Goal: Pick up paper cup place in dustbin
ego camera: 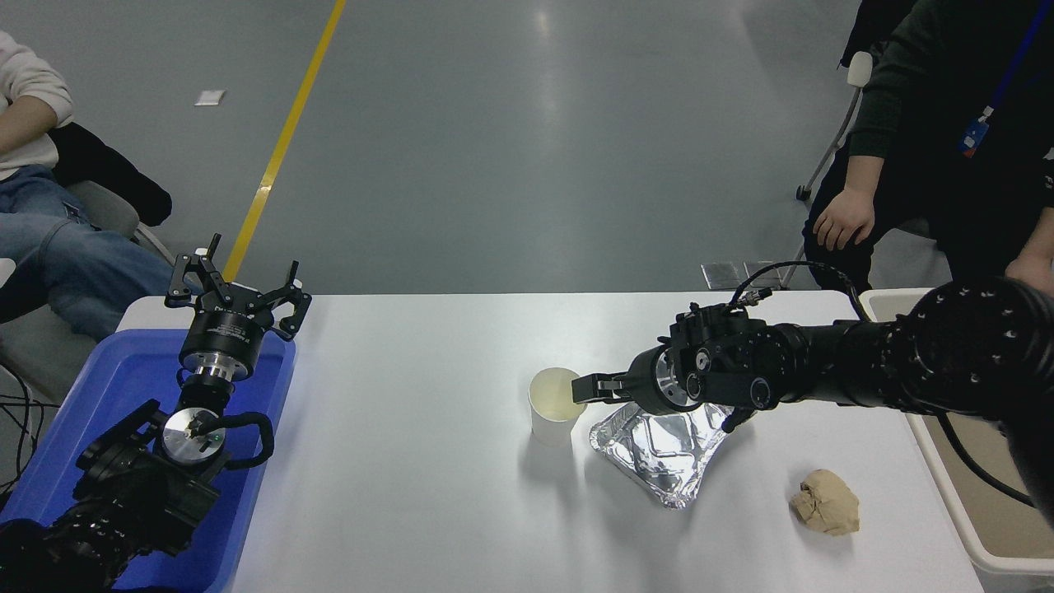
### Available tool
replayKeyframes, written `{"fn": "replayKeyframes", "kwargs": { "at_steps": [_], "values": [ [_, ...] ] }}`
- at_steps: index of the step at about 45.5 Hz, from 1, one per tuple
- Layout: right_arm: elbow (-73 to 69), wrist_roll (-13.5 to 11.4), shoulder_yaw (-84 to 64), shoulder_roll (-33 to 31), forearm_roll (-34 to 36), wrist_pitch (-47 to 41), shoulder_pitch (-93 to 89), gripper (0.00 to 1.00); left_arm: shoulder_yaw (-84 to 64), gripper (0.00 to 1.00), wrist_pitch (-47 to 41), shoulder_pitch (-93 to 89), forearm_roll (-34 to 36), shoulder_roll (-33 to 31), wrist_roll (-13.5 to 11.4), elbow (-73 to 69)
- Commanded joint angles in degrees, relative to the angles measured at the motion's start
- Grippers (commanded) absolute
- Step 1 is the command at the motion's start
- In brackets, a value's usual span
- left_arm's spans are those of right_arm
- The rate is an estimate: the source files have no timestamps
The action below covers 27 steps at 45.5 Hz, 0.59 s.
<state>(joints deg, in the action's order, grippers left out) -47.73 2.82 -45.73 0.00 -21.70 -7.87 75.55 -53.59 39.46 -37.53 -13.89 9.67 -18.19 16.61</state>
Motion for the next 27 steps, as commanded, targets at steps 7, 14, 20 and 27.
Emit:
{"fn": "replayKeyframes", "kwargs": {
  "at_steps": [7, 14, 20, 27],
  "values": [
    [0.01, 0.44, -0.06, 0.0, -0.98, 0.84, -1.02, 0.62, -0.02, 0.99, 0.0, 0.0, 0.0, 0.0, 0.0, 0.0],
    [0.01, 0.96, -0.15, 0.0, -3.17, 0.66, -1.1, 0.0, -0.02, 0.99, 0.0, 0.0, 0.0, 0.0, 0.0, 0.0],
    [0.01, 3.51, -0.15, 0.0, -3.97, 0.4, -0.93, 0.0, -0.02, 0.99, 0.0, 0.0, 0.0, 0.0, 0.0, 0.0],
    [0.1, 5.01, -0.41, 0.0, -4.05, 0.4, -0.58, 0.0, -0.02, 0.99, 0.0, 0.0, 0.0, 0.0, 0.0, 0.0]
  ]
}}
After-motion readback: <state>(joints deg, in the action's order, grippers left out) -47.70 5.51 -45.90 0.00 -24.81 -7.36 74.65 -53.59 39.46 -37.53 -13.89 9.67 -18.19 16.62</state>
